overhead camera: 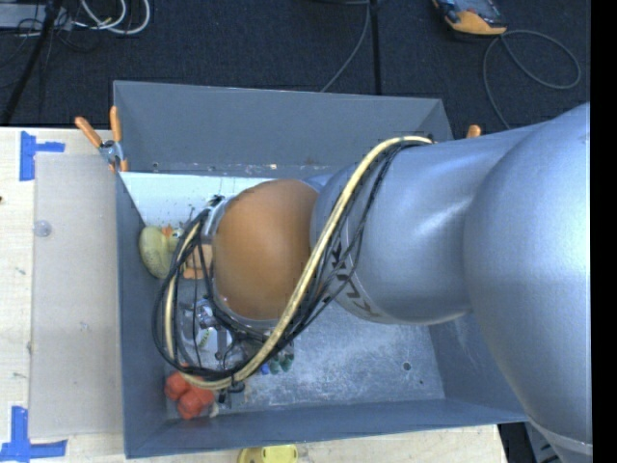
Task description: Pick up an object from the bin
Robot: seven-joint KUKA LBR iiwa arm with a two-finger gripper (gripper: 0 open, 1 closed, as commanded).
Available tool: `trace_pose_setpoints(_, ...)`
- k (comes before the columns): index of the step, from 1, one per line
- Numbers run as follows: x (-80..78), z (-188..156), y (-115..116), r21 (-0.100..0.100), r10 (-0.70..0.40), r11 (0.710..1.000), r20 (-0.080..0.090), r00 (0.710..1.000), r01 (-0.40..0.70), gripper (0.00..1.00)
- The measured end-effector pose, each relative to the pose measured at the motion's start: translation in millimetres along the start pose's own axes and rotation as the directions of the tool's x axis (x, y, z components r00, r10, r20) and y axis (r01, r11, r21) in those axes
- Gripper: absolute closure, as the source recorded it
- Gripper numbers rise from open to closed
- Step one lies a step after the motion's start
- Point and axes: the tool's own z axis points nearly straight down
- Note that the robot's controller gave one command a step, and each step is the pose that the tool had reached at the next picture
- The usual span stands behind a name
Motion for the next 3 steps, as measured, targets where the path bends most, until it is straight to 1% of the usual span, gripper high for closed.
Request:
trace_pose_setpoints(1,4.5,14,4,0.001,-0.094,0.996,0.002,0.996,0.094,0.0)
trace_pose_setpoints(2,13.2,56,1,0.0,-0.156,0.988,0.007,0.988,0.156,1.0)
trace_pose_setpoints(3,13.2,56,1,0.0,-0.156,0.988,0.007,0.988,0.156,1.0)
